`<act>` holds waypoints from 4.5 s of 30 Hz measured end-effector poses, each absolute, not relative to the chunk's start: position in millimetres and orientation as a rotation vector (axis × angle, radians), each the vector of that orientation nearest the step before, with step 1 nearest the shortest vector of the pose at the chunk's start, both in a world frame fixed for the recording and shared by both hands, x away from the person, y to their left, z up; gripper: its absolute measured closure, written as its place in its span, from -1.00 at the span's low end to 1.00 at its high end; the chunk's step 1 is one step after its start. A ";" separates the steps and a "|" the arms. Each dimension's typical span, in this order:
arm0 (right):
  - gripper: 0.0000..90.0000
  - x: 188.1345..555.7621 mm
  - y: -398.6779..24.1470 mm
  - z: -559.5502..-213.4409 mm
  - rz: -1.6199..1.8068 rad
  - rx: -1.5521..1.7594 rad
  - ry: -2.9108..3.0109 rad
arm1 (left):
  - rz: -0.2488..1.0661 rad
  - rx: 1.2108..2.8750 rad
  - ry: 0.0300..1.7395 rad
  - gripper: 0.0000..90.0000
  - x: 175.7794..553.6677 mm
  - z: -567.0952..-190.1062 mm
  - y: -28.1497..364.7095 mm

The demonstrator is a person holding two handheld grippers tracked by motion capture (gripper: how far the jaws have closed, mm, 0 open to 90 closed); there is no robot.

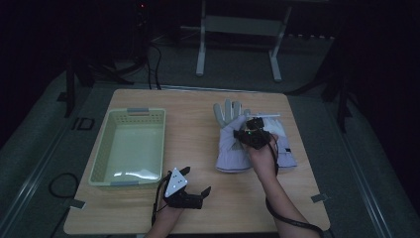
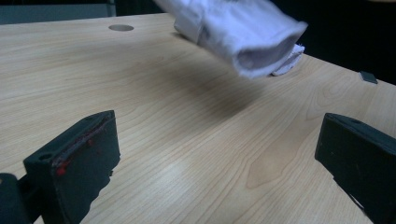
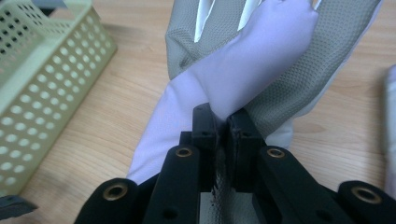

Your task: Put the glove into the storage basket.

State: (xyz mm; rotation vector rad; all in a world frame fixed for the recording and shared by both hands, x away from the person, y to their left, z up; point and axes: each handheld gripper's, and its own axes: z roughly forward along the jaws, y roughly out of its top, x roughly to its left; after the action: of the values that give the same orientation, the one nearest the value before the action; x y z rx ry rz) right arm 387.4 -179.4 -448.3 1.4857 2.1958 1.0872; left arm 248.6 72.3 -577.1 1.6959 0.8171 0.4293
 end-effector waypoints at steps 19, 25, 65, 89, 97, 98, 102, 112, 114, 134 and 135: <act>0.85 344.0 -197.5 -486.4 1.067 1.576 2.195 | 0.437 1.698 0.814 -1.00 248.0 -577.2 71.6; 0.85 352.6 -190.8 -501.1 1.018 1.567 2.230 | 0.443 1.700 0.818 -1.00 248.0 -577.2 71.1; 0.19 385.6 -243.3 -475.2 1.002 1.398 2.238 | 0.431 1.701 0.811 -1.00 248.3 -577.1 71.2; 0.11 440.8 -333.5 -494.5 0.854 1.582 2.171 | 0.428 1.697 0.817 -1.00 248.7 -577.2 71.3; 0.18 451.5 -332.4 -523.5 0.790 1.626 2.207 | 0.424 1.695 0.816 -1.00 248.8 -577.2 71.5; 0.18 452.6 -332.1 -525.7 0.791 1.635 2.207 | 0.424 1.696 0.816 -1.00 248.8 -577.2 71.6; 0.25 451.4 -326.1 -528.2 0.747 1.607 2.213 | 0.423 1.696 0.815 -1.00 248.8 -577.2 71.6; 0.54 449.1 -321.3 -525.6 0.723 1.638 2.204 | 0.424 1.695 0.817 -1.00 248.9 -577.2 71.6; 0.62 448.1 -322.5 -522.9 0.739 1.669 2.190 | 0.426 1.696 0.816 -1.00 248.8 -577.2 71.5; 0.74 403.3 -334.0 -458.7 0.879 1.650 2.203 | 0.429 1.698 0.818 -1.00 248.6 -577.2 71.2; 0.74 400.0 -334.4 -456.3 0.886 1.647 2.198 | 0.430 1.698 0.818 -1.00 248.6 -577.2 71.2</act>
State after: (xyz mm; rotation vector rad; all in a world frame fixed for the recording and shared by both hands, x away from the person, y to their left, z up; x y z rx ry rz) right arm 400.0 -334.4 -456.3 1.6475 2.1978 0.8857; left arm 248.6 71.2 -577.2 1.6983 0.8181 0.4297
